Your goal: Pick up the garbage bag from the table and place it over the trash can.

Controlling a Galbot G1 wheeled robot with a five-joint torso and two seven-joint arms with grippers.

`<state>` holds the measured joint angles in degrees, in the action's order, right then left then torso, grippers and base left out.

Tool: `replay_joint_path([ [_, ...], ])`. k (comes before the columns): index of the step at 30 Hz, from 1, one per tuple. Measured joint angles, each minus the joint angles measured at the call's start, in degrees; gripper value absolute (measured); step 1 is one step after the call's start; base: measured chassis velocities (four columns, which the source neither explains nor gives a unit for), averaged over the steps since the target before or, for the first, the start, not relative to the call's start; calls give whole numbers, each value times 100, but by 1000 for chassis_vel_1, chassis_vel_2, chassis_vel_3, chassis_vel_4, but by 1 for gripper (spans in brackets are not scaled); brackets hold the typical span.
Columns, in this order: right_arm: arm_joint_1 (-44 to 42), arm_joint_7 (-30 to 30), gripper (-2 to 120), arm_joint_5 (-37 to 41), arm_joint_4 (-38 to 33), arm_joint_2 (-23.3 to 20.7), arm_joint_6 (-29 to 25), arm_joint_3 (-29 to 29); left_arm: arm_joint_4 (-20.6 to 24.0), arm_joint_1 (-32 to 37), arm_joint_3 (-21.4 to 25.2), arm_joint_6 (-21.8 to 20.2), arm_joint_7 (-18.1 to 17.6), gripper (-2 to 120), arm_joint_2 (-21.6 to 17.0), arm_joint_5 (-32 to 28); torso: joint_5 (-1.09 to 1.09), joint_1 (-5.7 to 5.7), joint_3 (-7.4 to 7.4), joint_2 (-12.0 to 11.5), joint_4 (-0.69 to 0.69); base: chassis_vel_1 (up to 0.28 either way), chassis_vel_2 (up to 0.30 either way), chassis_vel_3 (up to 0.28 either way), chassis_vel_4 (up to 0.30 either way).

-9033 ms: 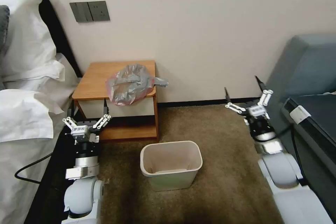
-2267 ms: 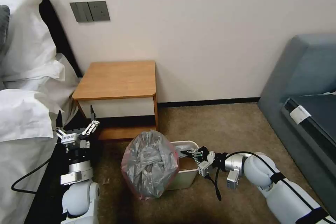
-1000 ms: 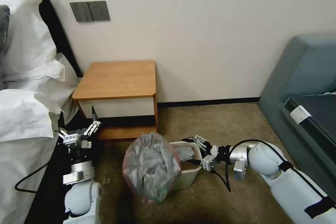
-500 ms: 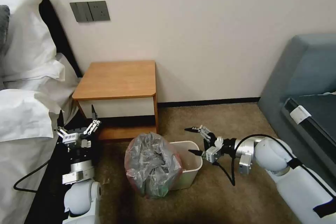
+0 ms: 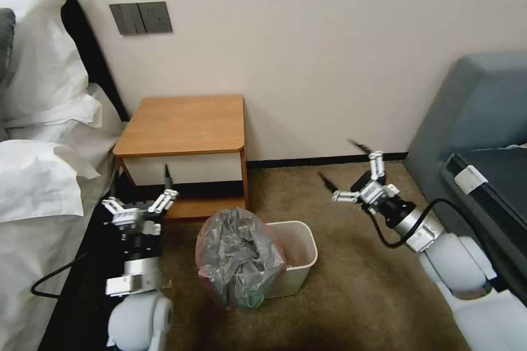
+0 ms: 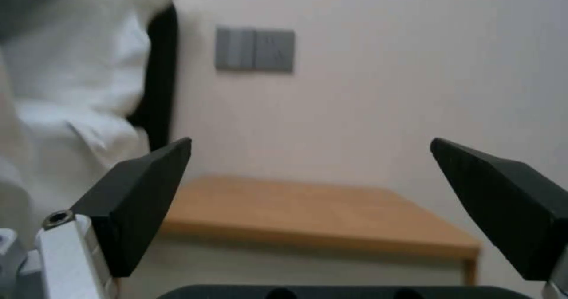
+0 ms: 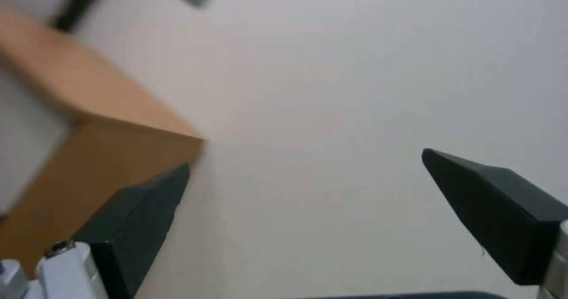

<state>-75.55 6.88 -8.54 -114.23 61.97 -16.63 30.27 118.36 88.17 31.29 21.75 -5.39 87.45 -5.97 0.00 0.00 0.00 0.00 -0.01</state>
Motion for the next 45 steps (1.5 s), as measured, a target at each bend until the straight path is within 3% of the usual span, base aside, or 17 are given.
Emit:
replay_joint_path([
  [2, -36, -362, 100, -34, -18, 250, 94, 41, 143, 90, -302, -682, -250, 100, -137, -228, -1, 0, 0, 0, 1, 0, 0, 0, 0],
  [3, -36, -362, 100, -34, -18, 250, 94, 41, 143, 90, -302, -682, -250, 100, -137, -228, -1, 0, 0, 0, 1, 0, 0, 0, 0],
  [4, -52, -413, 100, -67, -19, 321, 95, 52, 197, 110, -386, -937, -362, 100, -195, -306, -1, 0, 0, 0, 1, 0, 0, 0, 0],
  [6, -93, -464, 100, -182, -8, 464, 57, 69, 384, 130, -580, -1660, -669, 100, -365, -627, -1, 0, 0, 0, 1, 0, 0, 0, 0],
  [8, -106, -471, 100, -217, 8, 506, 32, 70, 446, 129, -618, -1881, -704, 100, -417, -737, -1, 0, 0, 0, 1, 0, 0, 0, 0],
  [10, -150, -480, 100, -323, 54, 609, -45, 56, 673, 69, -662, -2869, -800, 100, -627, -1064, 0, 0, 0, 0, 1, 0, 0, 0, 0],
  [11, -160, -480, 100, -356, 66, 638, -66, 47, 732, 40, -661, -3169, -831, 100, -688, -1158, -2, 0, 0, 0, 1, 0, 0, 0, 0],
  [12, -160, -480, 100, -356, 66, 638, -66, 47, 732, 40, -661, -3169, -831, 100, -688, -1158, -2, 0, 0, 0, 1, 0, 0, 0, 0],
  [14, -166, -482, 100, -452, 92, 720, -112, 27, 1000, -68, -602, -4296, -867, 100, -894, -1627, -1, 0, 0, 0, 1, 0, 0, 0, 0],
  [15, -165, -484, 100, -474, 99, 740, -121, 24, 1072, -92, -582, -4595, -867, 100, -931, -1736, -1, 0, 0, 0, 1, 0, 0, 0, 0],
  [16, -165, -484, 100, -474, 99, 740, -121, 24, 1072, -92, -582, -4595, -867, 100, -931, -1736, -1, 0, 0, 0, 1, 0, 0, 0, 0],
  [19, -148, -497, 100, -579, 136, 826, -155, 20, 1519, -214, -462, -6191, -851, 100, -1031, -2387, 0, 0, 0, 0, 1, 0, 0, 0, 0],
  [24, -141, -510, 100, -620, 164, 860, -172, 18, 1626, -240, -518, -6535, -1036, 100, -1062, -2536, -1, 0, 1, 0, 1, 0, 0, 0, 0],
  [29, -131, -535, 100, -664, 196, 899, -197, 21, 1484, -178, -593, -6516, -1248, 100, -1131, -2517, 0, 0, 1, 0, 1, 0, 0, 0, 0],
  [45, -125, -559, 100, -762, 220, 995, -261, 4, 958, -44, -857, -6419, -1359, 100, -1249, -2685, 0, 0, 0, 0, 1, 0, 0, 0, 0],
])
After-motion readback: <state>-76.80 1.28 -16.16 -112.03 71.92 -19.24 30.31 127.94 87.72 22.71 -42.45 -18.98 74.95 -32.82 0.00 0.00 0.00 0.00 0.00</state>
